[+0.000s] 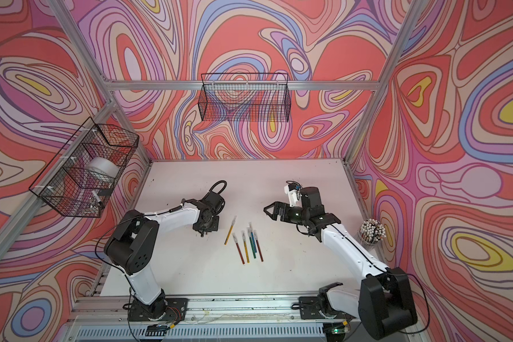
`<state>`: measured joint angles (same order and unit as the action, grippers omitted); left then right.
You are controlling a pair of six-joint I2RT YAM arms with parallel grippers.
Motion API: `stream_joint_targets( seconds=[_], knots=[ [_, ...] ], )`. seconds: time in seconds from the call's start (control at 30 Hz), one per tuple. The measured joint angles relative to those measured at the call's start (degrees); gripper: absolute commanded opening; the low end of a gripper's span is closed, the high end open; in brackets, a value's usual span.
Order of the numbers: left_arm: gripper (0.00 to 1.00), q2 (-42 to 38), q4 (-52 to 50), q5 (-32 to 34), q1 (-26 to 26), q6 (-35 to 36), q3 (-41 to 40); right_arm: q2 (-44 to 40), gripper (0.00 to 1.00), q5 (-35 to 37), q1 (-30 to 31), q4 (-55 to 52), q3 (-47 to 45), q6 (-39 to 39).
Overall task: Remove protective caps from carving knives
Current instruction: Place the carving knife at the center of the board.
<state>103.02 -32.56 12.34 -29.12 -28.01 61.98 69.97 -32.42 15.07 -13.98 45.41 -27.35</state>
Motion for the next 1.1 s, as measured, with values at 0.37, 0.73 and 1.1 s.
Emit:
stream_joint_targets(
  seconds=[0.37, 0.73, 1.1],
  knots=[
    [0.12, 0.11, 0.04, 0.39, 0.35, 0.79, 0.02, 0.0, 0.98, 0.07, 0.0, -0.74, 0.0, 0.04],
    [0.18, 0.15, 0.39, 0.39, 0.35, 0.94, 0.02, 0.0, 0.98, 0.28, 0.0, -1.01, 0.02, 0.07],
    [0.19, 0.31, 0.72, 0.39, 0.35, 1.07, 0.2, 0.02, 0.98, 0.72, 0.0, -1.51, 0.07, 0.2]
  ],
)
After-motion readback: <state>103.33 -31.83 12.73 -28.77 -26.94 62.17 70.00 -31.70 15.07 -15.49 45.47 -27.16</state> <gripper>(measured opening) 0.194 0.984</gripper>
